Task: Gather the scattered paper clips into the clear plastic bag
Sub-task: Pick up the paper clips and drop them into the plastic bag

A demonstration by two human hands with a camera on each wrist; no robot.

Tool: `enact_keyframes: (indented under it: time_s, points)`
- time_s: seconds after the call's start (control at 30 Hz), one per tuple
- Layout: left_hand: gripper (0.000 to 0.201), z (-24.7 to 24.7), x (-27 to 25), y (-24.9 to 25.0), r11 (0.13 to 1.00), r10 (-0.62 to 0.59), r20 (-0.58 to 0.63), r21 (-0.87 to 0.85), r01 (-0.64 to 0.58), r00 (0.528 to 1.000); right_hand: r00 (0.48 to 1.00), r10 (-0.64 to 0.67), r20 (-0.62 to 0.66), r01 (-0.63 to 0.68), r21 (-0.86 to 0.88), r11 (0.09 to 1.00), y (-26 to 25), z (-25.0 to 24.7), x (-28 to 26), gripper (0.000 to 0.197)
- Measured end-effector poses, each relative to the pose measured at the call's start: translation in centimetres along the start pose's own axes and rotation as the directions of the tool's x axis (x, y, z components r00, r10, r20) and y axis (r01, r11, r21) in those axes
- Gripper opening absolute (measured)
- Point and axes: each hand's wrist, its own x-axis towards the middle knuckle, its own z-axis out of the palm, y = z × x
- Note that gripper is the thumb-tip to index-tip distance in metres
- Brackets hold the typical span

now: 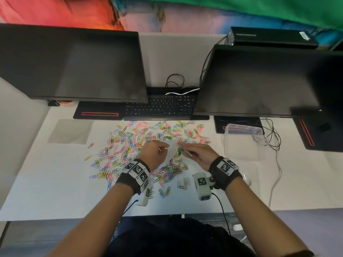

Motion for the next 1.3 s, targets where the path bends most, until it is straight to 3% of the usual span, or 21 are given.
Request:
enact_keyframes:
  time_s: [0.07,0.23,0.3,0.4,0.5,0.6,0.67,0.77,0.83,0.9,1.0,1.1,1.17,1.23,1.3]
  points:
    - [0.026,0.4,0.1,0.5,1.0,0.02,0.004,0.002,-0.02,1.0,1.0,0.0,-0.008,0.0,-0.024,1.0,0.4,1.1,0.1,0.026]
    - [0.025,1.1,0.2,1.5,0.999,-0.029,0.009,-0.04,0.03,1.0,0.986,-0.031,-0.165,0.021,-0.065,0.998,1.2,2.3,1.5,0.024]
    - [0.025,1.2,0.2,1.7,0.997,-0.05,0.011,-0.058,0.051,0.999,0.982,-0.053,-0.18,0.016,-0.205,0.979,1.5,2.5,2.0,0.026]
    - [0.024,1.2,0.3,1.8,0.997,-0.057,0.01,-0.061,0.057,0.998,0.982,-0.127,-0.142,0.034,-0.524,0.851,1.4,2.7,2.3,0.032]
    - [0.024,1.2,0.5,1.6,0.997,-0.046,0.014,-0.068,0.046,0.999,0.96,-0.268,-0.085,0.099,-0.791,0.603,0.7,2.7,2.0,0.015]
    - [0.024,1.0,0.7,1.6,0.997,-0.03,0.016,-0.074,0.031,0.999,0.941,-0.339,0.0,0.16,-0.881,0.444,0.7,2.9,1.6,0.012]
    - [0.024,0.9,0.8,1.6,0.998,-0.006,0.017,-0.07,0.007,1.0,0.937,-0.35,0.009,0.174,-0.879,0.443,0.9,3.2,1.5,0.019]
    - [0.024,0.9,1.0,1.3,0.996,0.028,0.022,-0.087,-0.026,0.999,0.916,-0.398,0.042,0.227,-0.874,0.429,0.7,3.4,1.5,0.013]
    - [0.022,0.7,0.9,1.2,0.996,0.035,0.023,-0.088,-0.033,0.999,0.933,-0.337,0.124,0.245,-0.905,0.347,0.4,3.1,1.6,0.024]
    - [0.022,0.5,0.9,1.1,0.996,0.026,0.02,-0.088,-0.025,0.999,0.949,-0.251,0.191,0.269,-0.907,0.325,0.1,2.6,1.8,0.032]
    - [0.024,-0.1,1.1,0.7,0.994,-0.023,0.021,-0.102,0.025,1.0,0.92,-0.304,0.247,0.356,-0.852,0.385,-0.9,1.5,1.3,0.023]
    - [0.026,-0.8,1.4,0.1,0.992,-0.047,0.011,-0.115,0.048,0.999,0.904,-0.393,0.168,0.336,-0.847,0.412,-1.5,-0.8,0.6,0.017]
    - [0.027,-1.5,1.6,-0.3,0.989,-0.064,0.006,-0.132,0.065,0.998,0.954,-0.281,0.106,0.195,-0.93,0.312,-0.8,-2.9,0.1,0.037]
    - [0.027,-2.2,1.9,-0.5,0.988,-0.074,0.0,-0.136,0.073,0.997,0.995,-0.093,0.024,0.039,-0.986,0.163,1.0,-4.7,-0.4,0.076]
    - [0.027,-2.7,2.1,-0.6,0.987,-0.073,-0.01,-0.143,0.071,0.997,1.0,0.008,0.003,0.002,-0.995,0.096,3.4,-5.7,-0.9,0.109]
